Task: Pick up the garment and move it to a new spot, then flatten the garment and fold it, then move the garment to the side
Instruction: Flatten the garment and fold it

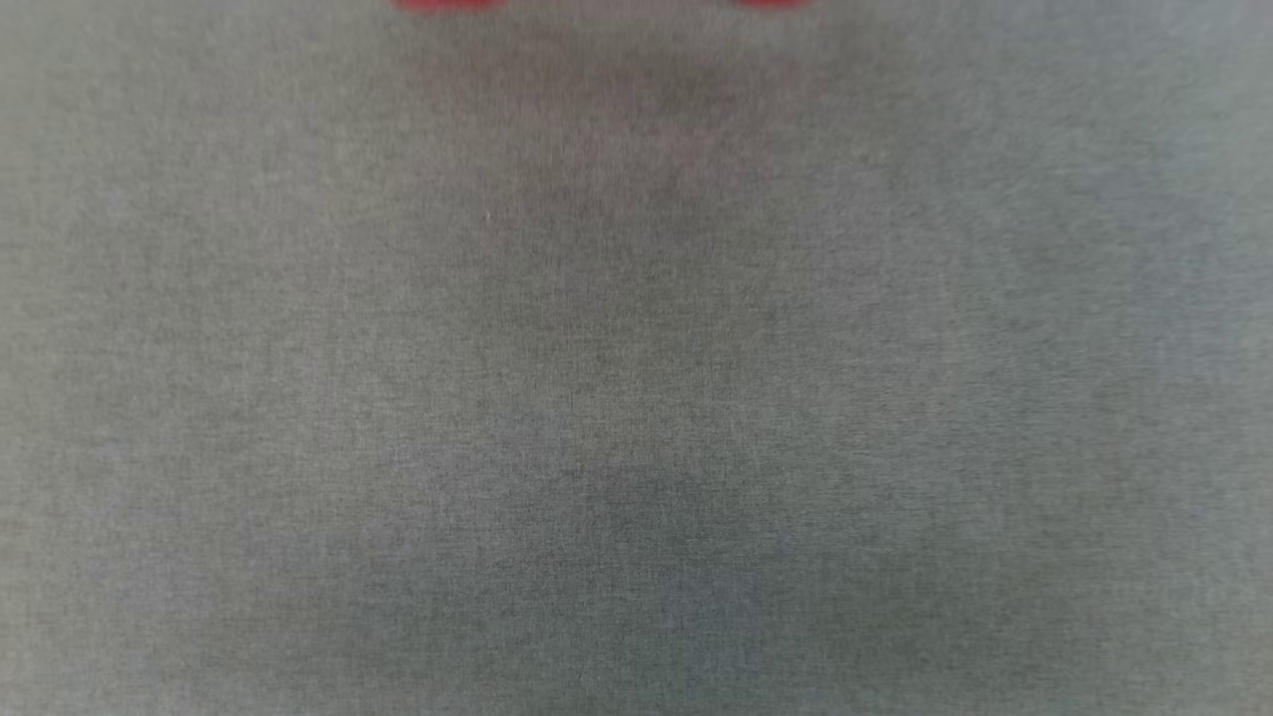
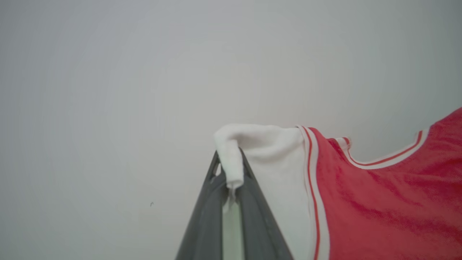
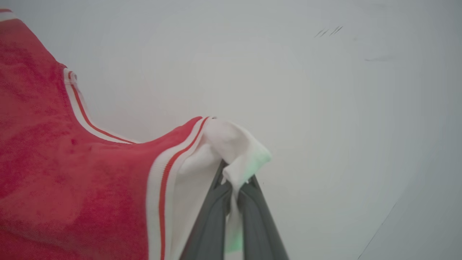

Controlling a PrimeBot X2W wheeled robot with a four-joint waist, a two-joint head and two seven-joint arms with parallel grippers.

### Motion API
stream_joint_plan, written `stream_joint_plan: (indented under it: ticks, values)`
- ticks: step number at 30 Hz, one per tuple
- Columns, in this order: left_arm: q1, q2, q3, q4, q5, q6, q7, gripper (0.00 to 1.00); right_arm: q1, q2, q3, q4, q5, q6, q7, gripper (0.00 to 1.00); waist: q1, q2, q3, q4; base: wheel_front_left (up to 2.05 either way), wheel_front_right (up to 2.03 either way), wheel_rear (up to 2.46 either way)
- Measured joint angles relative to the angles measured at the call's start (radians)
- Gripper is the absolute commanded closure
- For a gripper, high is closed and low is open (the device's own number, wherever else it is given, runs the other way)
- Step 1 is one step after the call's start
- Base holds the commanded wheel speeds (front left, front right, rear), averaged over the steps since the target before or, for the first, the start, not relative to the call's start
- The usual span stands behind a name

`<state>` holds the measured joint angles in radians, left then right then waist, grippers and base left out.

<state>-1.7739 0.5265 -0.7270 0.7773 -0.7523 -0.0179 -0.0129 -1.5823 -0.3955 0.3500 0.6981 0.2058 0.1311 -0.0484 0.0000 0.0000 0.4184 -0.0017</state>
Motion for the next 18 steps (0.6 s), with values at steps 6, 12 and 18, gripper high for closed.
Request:
stream_joint_plan:
  ticks: [6, 12, 18]
  values:
    - [-0.023, -0.025, -0.005, 0.056, 0.034, -0.058, -0.198, 1.0, -0.047, 0.047, 0.002, 0.158, -0.125, 0.0, -0.14, 1.0, 0.0, 0.0, 0.054, 0.025, 0.0, 0.0, 0.0]
    - [0.125, -0.025, -0.046, 0.133, 0.022, -0.093, -0.222, 1.0, 0.025, 0.068, 0.089, 0.273, -0.067, 0.0, -0.151, 1.0, 0.0, 0.0, 0.056, 0.053, 0.0, 0.0, 0.0]
    - [0.254, -0.025, -0.072, 0.173, -0.059, -0.109, -0.169, 1.0, 0.146, 0.05, 0.215, 0.277, 0.094, 0.0, -0.102, 1.0, 0.0, 0.0, 0.027, 0.064, 0.0, 0.0, 0.0]
